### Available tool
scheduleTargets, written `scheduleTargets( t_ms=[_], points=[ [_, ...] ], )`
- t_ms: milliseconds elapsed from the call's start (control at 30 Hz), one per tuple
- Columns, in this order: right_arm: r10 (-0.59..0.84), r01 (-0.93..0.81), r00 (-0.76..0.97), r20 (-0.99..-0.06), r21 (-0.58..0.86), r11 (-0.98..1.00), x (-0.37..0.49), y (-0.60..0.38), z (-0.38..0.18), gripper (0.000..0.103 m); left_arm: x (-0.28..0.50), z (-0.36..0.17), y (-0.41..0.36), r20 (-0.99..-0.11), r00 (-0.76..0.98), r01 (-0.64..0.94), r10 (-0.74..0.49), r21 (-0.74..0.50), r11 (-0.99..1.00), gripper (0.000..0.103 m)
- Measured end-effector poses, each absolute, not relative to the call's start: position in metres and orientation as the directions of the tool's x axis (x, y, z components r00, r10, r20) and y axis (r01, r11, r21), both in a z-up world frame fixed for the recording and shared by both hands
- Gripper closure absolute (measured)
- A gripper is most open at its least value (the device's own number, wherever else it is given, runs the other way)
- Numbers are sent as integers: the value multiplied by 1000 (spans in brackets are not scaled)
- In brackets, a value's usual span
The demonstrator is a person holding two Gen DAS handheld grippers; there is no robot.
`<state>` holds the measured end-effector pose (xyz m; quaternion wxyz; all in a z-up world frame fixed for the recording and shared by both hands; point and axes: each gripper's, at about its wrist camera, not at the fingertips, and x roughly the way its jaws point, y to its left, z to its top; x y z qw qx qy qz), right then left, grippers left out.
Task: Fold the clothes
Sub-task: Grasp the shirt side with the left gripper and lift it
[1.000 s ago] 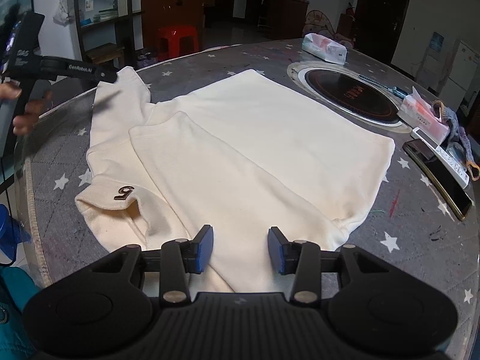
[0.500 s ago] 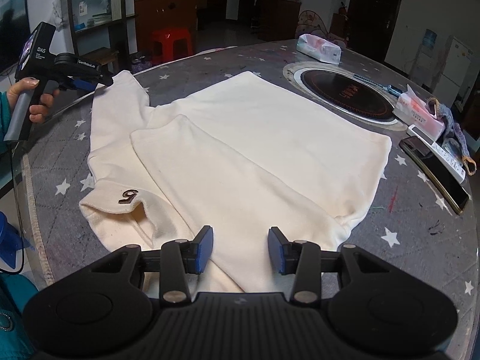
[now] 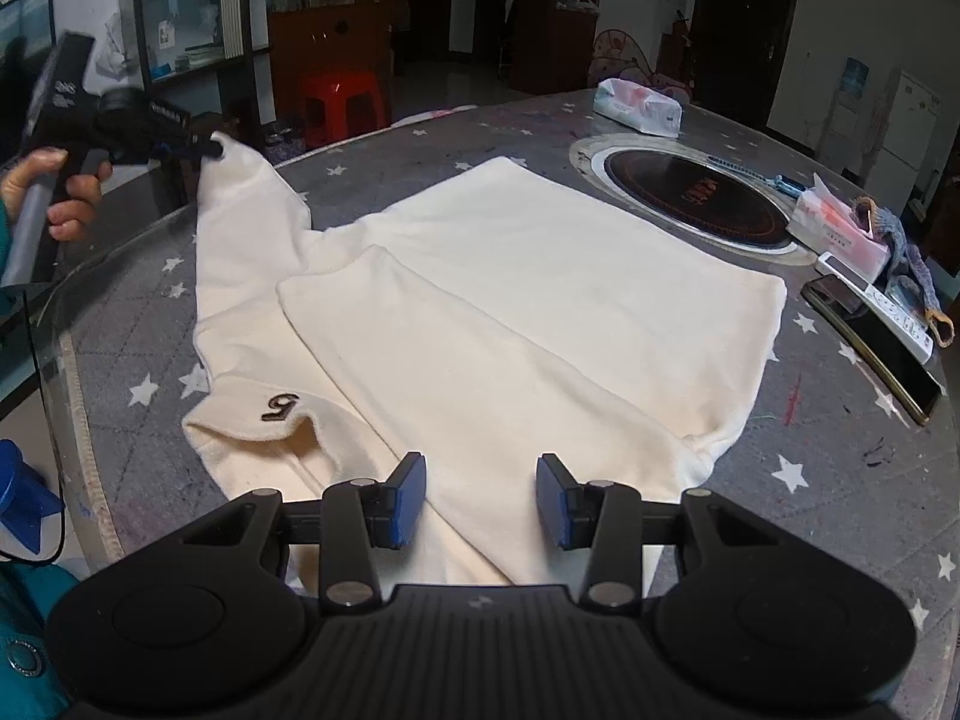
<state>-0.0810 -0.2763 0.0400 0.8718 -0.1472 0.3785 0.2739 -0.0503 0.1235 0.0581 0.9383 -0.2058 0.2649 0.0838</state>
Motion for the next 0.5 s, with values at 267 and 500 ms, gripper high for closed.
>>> scheduleTargets(
  t_ms=[267, 500],
  points=[
    [392, -566, 595, -701, -20, 824, -84, -286, 50, 62, -71, 116, 21, -411, 881, 91, -235, -341, 936, 98],
    [409, -521, 607, -682, 48, 852, -83, -307, 49, 62, -75, 116, -63, -416, 798, 319, -437, -324, 891, 98]
  ],
)
